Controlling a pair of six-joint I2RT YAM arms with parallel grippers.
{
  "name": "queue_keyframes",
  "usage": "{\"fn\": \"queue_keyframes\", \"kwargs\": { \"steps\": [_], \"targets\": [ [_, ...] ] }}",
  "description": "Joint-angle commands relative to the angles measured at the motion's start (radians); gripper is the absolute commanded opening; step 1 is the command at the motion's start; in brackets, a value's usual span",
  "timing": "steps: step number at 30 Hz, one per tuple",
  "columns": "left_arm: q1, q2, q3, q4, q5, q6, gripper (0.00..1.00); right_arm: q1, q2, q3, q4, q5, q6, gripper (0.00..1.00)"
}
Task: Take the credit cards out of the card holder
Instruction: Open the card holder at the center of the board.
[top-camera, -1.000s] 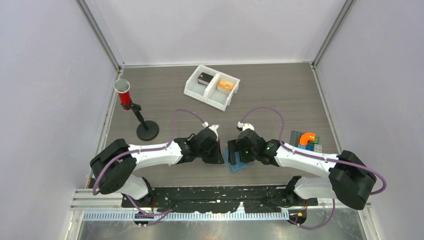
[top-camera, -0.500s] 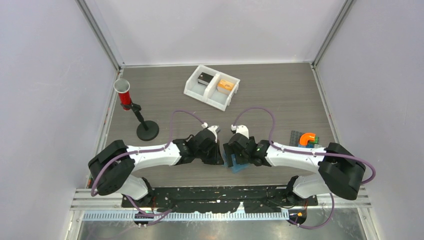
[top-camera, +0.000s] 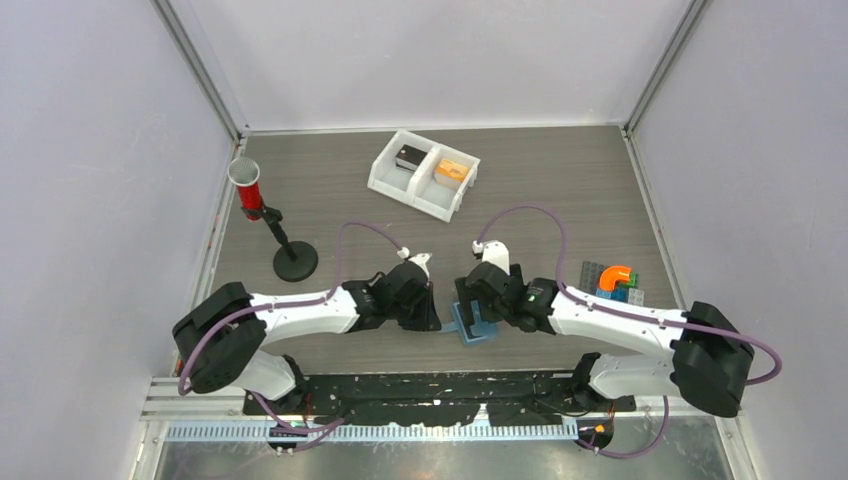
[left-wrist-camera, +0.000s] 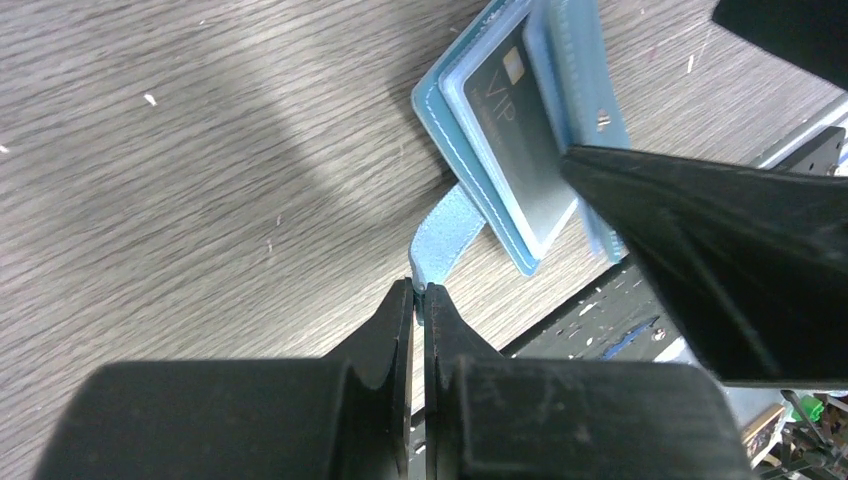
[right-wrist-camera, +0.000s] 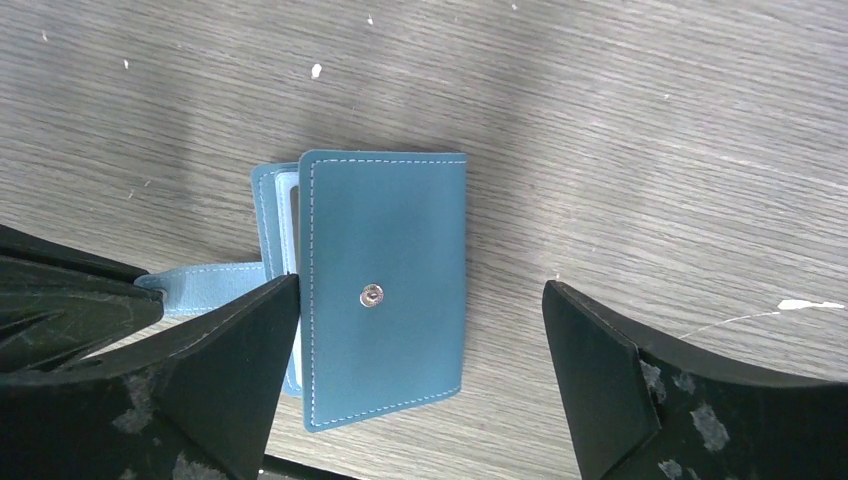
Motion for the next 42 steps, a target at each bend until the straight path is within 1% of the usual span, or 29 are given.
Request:
{"fn": "queue_keyframes", "kwargs": {
  "steps": [1, 5, 8, 14, 18, 21, 24, 25, 28, 31, 35, 39, 42],
  "targets": [
    [0.002, -0.053, -0.023, -0.053, -0.043, 0.004, 0.0, -0.001, -0.055, 0.03, -0.063, 0.089, -0.02, 0.97],
    [0.002, -0.075, -0.034, -0.083, -0.071, 0.009, 0.0, -0.023, -0.091, 0.016, -0.082, 0.089, -0.027, 0.95],
    [0.002, -0.091, -0.03, -0.134, -0.133, 0.019, 0.0, -0.052, -0.113, 0.003, -0.093, 0.085, -0.036, 0.94],
    [0.002, -0.109, -0.03, -0.194, -0.176, 0.037, 0.0, -0.136, -0.172, -0.032, -0.085, 0.033, -0.056, 0.91],
    [0.002, -0.105, -0.025, -0.208, -0.187, 0.044, 0.0, -0.177, -0.168, -0.052, -0.058, -0.023, -0.075, 0.87],
    [0.002, -0.094, -0.011, -0.216, -0.185, 0.049, 0.0, -0.186, -0.159, -0.047, -0.05, -0.041, -0.088, 0.83],
    [0.002, -0.084, 0.007, -0.23, -0.184, 0.055, 0.0, -0.195, -0.157, -0.036, -0.043, -0.064, -0.096, 0.76],
    [0.002, -0.082, 0.014, -0.235, -0.183, 0.057, 0.0, -0.198, -0.156, -0.027, -0.043, -0.07, -0.098, 0.74],
    [0.002, -0.078, 0.029, -0.24, -0.178, 0.059, 0.0, -0.204, -0.161, -0.001, -0.069, -0.098, -0.097, 0.7],
    [0.002, -0.084, 0.035, -0.239, -0.172, 0.054, 0.0, -0.204, -0.191, 0.04, -0.114, -0.133, -0.096, 0.66],
    [0.002, -0.093, 0.033, -0.216, -0.144, 0.054, 0.0, -0.204, -0.242, 0.079, -0.131, -0.193, -0.088, 0.6],
    [0.002, -0.106, 0.029, -0.198, -0.118, 0.054, 0.0, -0.193, -0.275, 0.095, -0.1, -0.274, -0.07, 0.55],
    [0.002, -0.11, 0.033, -0.205, -0.118, 0.051, 0.0, -0.16, -0.281, 0.09, -0.053, -0.299, -0.047, 0.54]
  ]
}}
